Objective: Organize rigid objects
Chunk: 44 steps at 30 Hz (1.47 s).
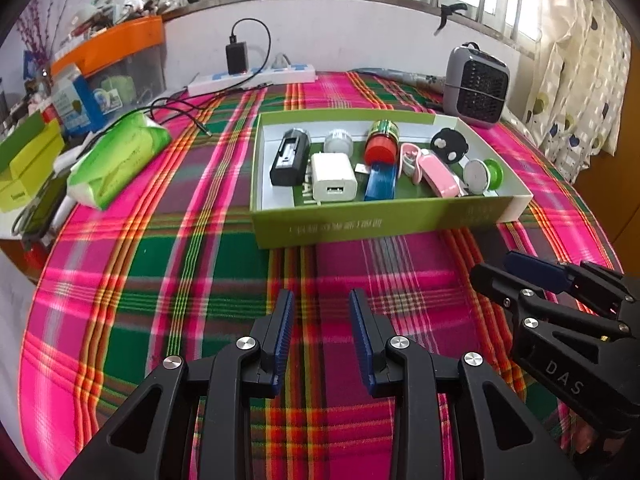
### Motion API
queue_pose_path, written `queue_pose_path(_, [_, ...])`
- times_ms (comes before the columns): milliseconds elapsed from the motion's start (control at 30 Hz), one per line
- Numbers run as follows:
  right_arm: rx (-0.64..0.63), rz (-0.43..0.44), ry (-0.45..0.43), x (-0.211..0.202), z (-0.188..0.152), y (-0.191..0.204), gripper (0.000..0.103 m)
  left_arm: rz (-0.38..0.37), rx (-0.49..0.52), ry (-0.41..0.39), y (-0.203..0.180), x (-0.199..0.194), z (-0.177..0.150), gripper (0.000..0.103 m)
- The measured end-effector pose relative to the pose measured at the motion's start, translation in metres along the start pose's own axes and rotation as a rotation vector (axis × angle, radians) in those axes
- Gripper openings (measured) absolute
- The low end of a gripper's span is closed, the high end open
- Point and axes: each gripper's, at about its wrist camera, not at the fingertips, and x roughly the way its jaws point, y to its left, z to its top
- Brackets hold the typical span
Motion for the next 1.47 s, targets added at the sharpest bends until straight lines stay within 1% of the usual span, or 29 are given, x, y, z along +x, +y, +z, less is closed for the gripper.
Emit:
queue_pose_path(267, [0.029, -0.037, 0.032, 0.003, -0.009, -0.007, 0.038, 0.0, 0.004, 0.017, -0.005, 0.003, -0.005, 0.028])
queue_pose_path(333, [0.028, -0.054, 0.033, 0.003, -0.011, -0.008, 0.038, 0.0, 0.009, 0.029, -0.007, 0.005, -0.006, 0.028])
queue_pose_path(633, [0.01, -0.095, 0.021, 0.002, -0.014, -0.006, 0.039, 0.006, 0.001, 0.026, -0.008, 0.006, -0.006, 0.03])
queue_pose_path(733, [0.005, -0.091, 0.019, 0.003, -0.014, -0.006, 0.047, 0.011, 0.017, 0.027, -0.011, 0.006, -0.006, 0.033])
queue_pose_path(1467, [0.005, -0.093, 0.017, 0.002, -0.015, -0.006, 0.047, 0.016, 0.021, 0.027, -0.012, 0.006, -0.006, 0.034])
